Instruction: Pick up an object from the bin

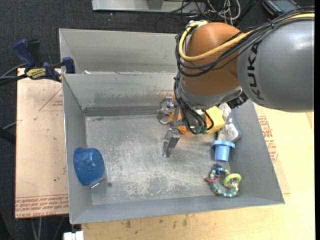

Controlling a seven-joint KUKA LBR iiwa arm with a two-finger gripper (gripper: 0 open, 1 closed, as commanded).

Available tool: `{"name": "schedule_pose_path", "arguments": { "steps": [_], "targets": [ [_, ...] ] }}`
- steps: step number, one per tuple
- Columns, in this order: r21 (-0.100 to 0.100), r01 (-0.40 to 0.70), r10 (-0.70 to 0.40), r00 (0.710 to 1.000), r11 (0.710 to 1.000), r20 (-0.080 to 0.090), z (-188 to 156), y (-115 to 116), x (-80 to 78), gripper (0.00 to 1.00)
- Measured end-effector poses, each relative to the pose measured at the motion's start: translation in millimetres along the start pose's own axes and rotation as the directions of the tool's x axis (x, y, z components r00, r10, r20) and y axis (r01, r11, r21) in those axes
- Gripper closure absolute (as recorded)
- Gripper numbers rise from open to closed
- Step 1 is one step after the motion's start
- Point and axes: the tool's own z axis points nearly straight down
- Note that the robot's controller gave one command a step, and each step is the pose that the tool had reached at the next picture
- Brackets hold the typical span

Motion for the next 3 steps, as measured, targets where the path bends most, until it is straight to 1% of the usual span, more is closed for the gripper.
{"name": "schedule_pose_path", "arguments": {
  "steps": [1,2,3],
  "targets": [
    [-0.001,0.024,-0.024,1.0,1.0,0.006,46,-52,-7.5,0.0],
    [0.003,0.023,-0.023,1.0,1.0,0.005,107,-52,-9.9,0.0],
    [-0.002,0.036,-0.036,0.999,0.999,-0.017,113,-54,-8.2,0.0]
  ]
}}
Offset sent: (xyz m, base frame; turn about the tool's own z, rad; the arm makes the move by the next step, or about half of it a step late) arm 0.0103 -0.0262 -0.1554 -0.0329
